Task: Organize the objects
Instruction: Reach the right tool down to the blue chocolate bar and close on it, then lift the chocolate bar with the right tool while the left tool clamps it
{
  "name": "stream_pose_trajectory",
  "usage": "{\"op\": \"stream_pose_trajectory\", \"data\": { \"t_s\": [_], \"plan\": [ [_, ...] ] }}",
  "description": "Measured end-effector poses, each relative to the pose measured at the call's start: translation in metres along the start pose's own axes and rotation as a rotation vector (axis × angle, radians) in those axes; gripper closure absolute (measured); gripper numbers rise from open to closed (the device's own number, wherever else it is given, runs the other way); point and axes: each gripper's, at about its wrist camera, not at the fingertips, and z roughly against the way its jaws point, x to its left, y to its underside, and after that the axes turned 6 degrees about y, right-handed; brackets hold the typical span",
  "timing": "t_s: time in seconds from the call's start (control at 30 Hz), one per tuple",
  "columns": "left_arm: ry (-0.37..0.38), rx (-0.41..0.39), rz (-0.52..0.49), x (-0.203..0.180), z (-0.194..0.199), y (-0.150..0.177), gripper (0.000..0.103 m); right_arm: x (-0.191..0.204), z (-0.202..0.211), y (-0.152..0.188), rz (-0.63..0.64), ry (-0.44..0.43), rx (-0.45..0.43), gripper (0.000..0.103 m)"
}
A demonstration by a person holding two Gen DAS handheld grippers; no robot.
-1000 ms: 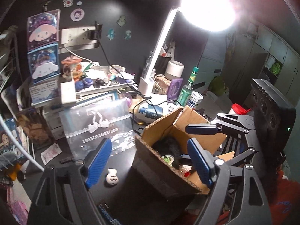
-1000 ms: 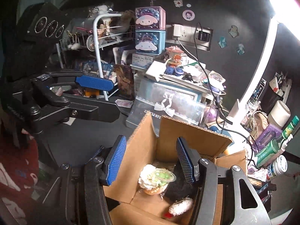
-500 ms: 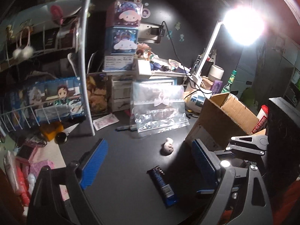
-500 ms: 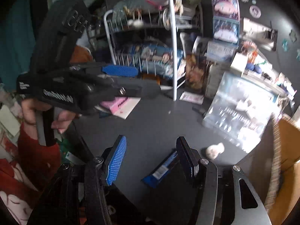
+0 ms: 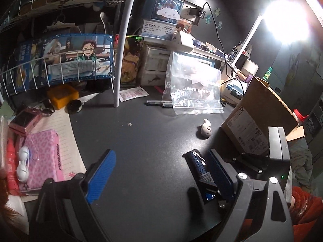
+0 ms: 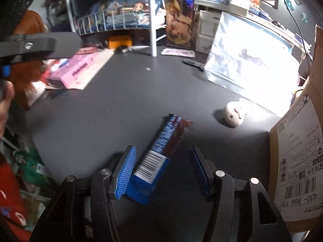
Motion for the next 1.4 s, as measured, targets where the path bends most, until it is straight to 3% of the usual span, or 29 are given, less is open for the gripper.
{"op": "stream_pose_trajectory", "data": {
  "t_s": [0.13,0.2,0.33,0.37,0.43,0.63,0.87,0.93,1.1,1.17,1.3,1.4],
  "plan": [
    [0.000,-0.002,0.011,0.003,0.000,0.001,0.014,-0.009,-0.002,0.002,-0.005,0.002,0.013,0.054],
    [-0.002,0.000,0.014,0.003,-0.001,0.001,0.014,-0.009,-0.005,0.001,-0.003,-0.004,0.019,0.066],
    [-0.001,0.012,0.016,0.003,-0.002,0.002,0.014,-0.006,-0.006,0.001,0.013,0.000,0.016,0.073],
    [-0.001,0.015,0.016,0.003,-0.003,0.002,0.014,-0.005,-0.006,0.000,0.017,-0.001,0.013,0.082],
    [-0.001,0.019,0.015,0.002,-0.003,0.003,0.014,-0.004,-0.006,0.000,0.031,0.004,0.010,0.088],
    [0.019,0.039,-0.008,-0.009,-0.008,0.002,0.014,-0.006,0.006,-0.005,0.046,-0.030,-0.030,0.089],
    [0.145,0.022,-0.040,-0.034,0.001,-0.012,0.014,-0.003,0.059,-0.029,0.073,-0.171,-0.132,0.089],
    [0.189,0.008,-0.048,-0.042,0.007,-0.020,0.017,-0.002,0.077,-0.036,0.089,-0.186,-0.173,0.089],
    [0.258,-0.021,-0.062,-0.063,0.020,-0.042,0.040,-0.008,0.118,-0.049,0.115,-0.210,-0.262,0.089],
    [0.298,-0.030,-0.068,-0.072,0.024,-0.052,0.044,-0.016,0.133,-0.052,0.116,-0.205,-0.294,0.089],
    [0.303,-0.053,-0.112,-0.096,0.029,-0.072,0.056,-0.037,0.159,-0.057,0.111,-0.179,-0.349,0.089],
    [0.322,-0.051,-0.145,-0.117,0.025,-0.088,0.060,-0.058,0.175,-0.060,0.101,-0.152,-0.374,0.089]
  ]
}}
